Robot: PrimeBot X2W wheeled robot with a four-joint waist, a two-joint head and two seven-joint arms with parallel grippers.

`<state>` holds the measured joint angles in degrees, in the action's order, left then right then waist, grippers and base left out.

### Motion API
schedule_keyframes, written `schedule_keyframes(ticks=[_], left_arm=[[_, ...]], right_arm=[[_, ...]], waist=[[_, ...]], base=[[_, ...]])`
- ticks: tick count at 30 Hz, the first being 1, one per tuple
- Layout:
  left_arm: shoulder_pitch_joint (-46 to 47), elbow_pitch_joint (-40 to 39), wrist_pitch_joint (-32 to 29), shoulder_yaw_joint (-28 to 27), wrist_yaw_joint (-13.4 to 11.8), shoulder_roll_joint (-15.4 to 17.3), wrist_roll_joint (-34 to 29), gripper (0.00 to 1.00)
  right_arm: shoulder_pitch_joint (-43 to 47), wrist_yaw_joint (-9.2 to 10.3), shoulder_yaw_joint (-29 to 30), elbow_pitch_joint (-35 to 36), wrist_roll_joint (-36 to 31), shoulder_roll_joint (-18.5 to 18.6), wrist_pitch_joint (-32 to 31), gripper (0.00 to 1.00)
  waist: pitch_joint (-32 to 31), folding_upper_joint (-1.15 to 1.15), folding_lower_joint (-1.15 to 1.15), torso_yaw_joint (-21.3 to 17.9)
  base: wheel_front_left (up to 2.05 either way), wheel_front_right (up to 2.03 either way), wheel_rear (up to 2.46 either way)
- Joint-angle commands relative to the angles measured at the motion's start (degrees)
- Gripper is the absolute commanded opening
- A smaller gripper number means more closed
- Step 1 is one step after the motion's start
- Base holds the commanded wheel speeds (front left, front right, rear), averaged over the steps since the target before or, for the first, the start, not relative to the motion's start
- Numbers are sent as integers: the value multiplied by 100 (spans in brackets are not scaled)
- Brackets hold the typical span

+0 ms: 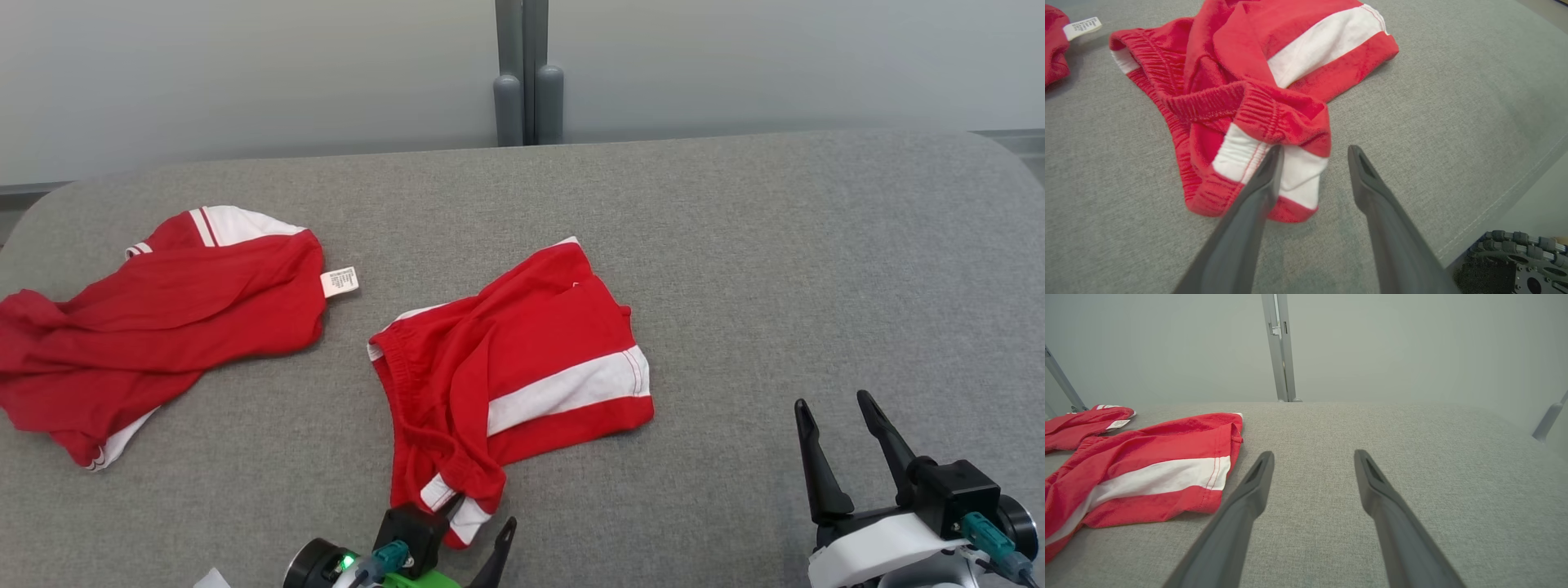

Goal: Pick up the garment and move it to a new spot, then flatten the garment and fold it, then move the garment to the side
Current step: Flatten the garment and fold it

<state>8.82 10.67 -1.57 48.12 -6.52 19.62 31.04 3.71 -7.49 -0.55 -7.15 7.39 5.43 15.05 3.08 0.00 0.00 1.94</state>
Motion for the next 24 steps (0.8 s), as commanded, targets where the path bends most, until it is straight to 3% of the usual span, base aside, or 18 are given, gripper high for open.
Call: schedule_keyframes(ticks=[1, 5, 12, 24], left_arm=[[4, 54, 80, 7, 22, -31, -79, 100], [64, 118, 227, -8, -16, -60, -95, 100], [53, -360, 166, -242, -112, 167, 79, 100], [-116, -1403, -528, -648, -45, 829, 752, 100]], right_arm=[[-54, 0, 10, 0, 28, 31, 20, 100], [1, 0, 25, -2, 32, 35, 20, 100], [26, 0, 34, 16, 32, 4, 20, 100], [-23, 0, 25, 29, 29, -12, 20, 100]], waist=[[5, 0, 0, -6], [-5, 0, 0, -7], [22, 0, 0, 11], [76, 0, 0, -1]], base=[[0, 0, 0], [0, 0, 0], [0, 0, 0], [0, 0, 0]])
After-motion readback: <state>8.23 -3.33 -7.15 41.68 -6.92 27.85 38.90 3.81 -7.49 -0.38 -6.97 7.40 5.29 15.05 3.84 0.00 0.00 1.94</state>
